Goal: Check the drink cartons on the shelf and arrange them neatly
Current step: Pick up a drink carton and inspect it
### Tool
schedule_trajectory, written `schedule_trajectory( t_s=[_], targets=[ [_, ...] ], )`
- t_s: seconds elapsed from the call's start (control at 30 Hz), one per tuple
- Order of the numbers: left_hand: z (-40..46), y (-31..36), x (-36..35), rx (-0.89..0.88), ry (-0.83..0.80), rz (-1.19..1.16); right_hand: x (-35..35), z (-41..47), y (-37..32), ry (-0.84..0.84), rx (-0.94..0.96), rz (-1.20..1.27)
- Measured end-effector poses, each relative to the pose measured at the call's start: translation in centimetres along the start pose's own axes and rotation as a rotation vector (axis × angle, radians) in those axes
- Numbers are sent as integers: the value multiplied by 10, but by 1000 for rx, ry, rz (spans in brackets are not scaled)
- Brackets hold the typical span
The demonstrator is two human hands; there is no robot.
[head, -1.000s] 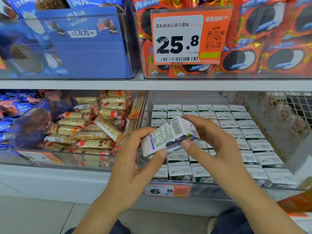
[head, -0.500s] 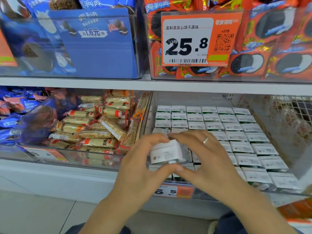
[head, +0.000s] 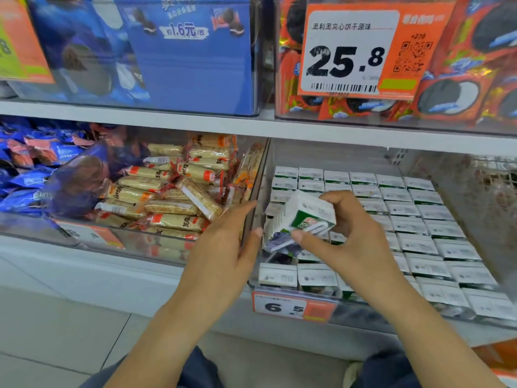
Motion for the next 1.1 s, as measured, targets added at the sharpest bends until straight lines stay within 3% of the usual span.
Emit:
schedule_trajectory(
  t_s=[0.13, 0.43, 0.6, 0.9, 1.1],
  targets=[
    [3, -4, 0, 15, -3, -9, -13, 2, 6, -122, 32, -167],
    [0, -6, -1, -28, -4, 11, -15, 1, 20, -149, 81, -388],
    [0, -5, -2, -48, -5, 2, -18, 0, 21, -282, 127, -619],
    [1, -6, -3, -60, 6, -24, -18, -1, 24, -389, 146, -681],
    [7, -11, 0, -1, -6, -115, -11, 32, 24, -369, 83, -634]
  ],
)
Point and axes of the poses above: each hand's wrist, its own z-axis towards the middle knuckle, its own x-axis out of the back of the hand, y = z × x, the point moved 1 cm from there along z, towards the middle knuckle, and after that the axes turned 11 degrees about x, right-handed, at the moved point
